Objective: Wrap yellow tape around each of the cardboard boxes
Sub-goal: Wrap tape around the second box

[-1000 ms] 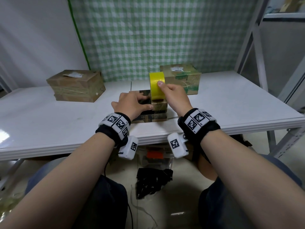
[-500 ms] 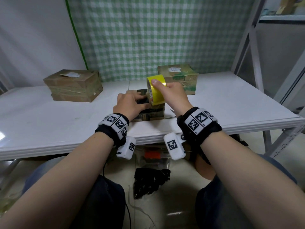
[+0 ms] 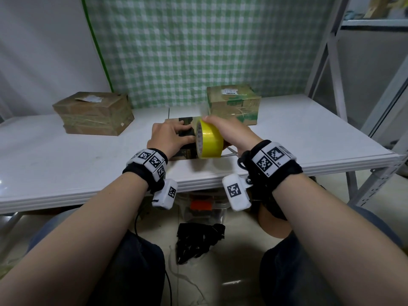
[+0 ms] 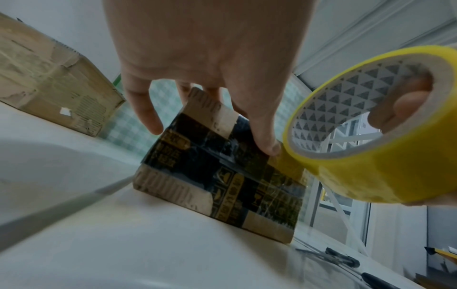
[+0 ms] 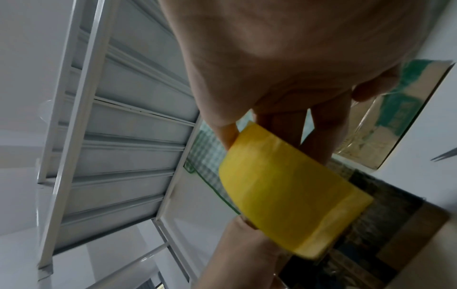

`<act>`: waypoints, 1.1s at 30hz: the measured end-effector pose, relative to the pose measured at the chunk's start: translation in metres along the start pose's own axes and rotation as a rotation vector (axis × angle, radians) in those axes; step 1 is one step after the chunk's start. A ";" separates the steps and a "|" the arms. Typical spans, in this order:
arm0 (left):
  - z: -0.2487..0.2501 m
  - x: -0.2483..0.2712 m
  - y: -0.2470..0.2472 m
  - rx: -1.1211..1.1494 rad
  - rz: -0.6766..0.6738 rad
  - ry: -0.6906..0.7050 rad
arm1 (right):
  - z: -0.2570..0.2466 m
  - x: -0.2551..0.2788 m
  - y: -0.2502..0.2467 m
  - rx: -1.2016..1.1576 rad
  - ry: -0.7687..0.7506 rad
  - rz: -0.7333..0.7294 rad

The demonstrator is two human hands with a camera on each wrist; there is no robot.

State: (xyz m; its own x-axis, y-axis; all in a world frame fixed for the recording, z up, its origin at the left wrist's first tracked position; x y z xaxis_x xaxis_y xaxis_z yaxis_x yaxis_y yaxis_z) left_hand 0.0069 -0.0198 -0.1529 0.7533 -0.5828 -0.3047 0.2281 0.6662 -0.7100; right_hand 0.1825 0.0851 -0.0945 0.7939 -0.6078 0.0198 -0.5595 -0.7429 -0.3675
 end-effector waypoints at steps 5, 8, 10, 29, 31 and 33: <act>-0.003 -0.003 0.002 0.058 -0.013 0.013 | 0.011 0.003 0.000 0.122 0.053 -0.135; -0.003 -0.004 0.002 0.066 -0.025 0.022 | 0.021 0.004 -0.001 0.130 0.084 -0.165; -0.003 -0.005 0.000 0.067 -0.038 0.044 | 0.025 0.003 -0.001 0.134 0.102 -0.178; 0.037 0.021 -0.030 -0.087 -0.016 -0.118 | 0.023 -0.026 -0.003 0.091 -0.047 -0.193; 0.050 0.037 -0.027 0.173 -0.226 -0.192 | 0.025 -0.029 -0.006 0.056 -0.010 -0.217; 0.059 0.050 -0.017 0.348 -0.399 -0.263 | 0.026 -0.030 -0.006 0.030 0.011 -0.240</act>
State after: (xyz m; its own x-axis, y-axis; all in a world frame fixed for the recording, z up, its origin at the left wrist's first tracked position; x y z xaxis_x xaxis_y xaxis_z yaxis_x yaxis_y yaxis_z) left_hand 0.0771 -0.0334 -0.1190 0.6853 -0.7142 0.1423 0.6807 0.5589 -0.4735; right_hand 0.1680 0.1155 -0.1169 0.9006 -0.4177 0.1202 -0.3473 -0.8579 -0.3786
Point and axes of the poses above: each hand's wrist, its own x-axis away from the middle knuckle, its own y-axis out of the palm, z = x × y, the point moved 2 cm from there along -x, towards the middle knuckle, and after that the axes turned 3 degrees about -y, right-handed, at the moved point
